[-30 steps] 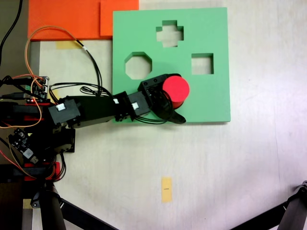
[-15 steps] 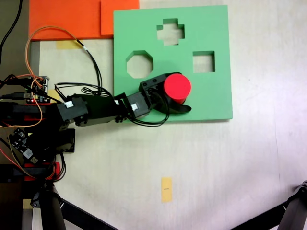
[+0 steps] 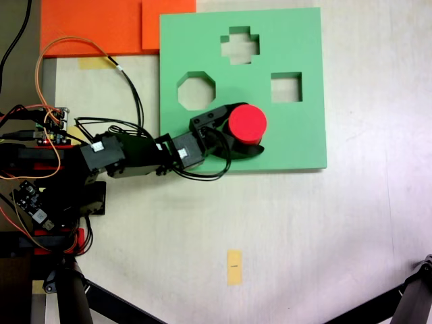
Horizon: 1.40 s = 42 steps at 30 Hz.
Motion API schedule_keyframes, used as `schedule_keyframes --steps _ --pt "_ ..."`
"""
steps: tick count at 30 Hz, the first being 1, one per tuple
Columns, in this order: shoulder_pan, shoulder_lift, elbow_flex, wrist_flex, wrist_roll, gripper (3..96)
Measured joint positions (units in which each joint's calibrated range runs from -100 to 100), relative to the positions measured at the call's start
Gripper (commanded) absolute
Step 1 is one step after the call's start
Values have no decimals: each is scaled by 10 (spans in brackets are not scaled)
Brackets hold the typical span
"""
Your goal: Put the cylinder block into the corresponding hole
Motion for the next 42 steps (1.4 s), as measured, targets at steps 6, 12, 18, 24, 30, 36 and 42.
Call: schedule_keyframes --steps 6,12,18,24,30,36,42 --pt "-1 -44 -65 31 0 135" --pt "-1 -48 -74 35 0 634" --pt "-5 -60 -80 38 0 685" --pt "-6 -261 -74 -26 -1 672" --pt "-34 -763 252 -670 -107 505" --pt "-80 -830 276 -752 -310 498" --pt "-141 -869 127 -751 -415 498"
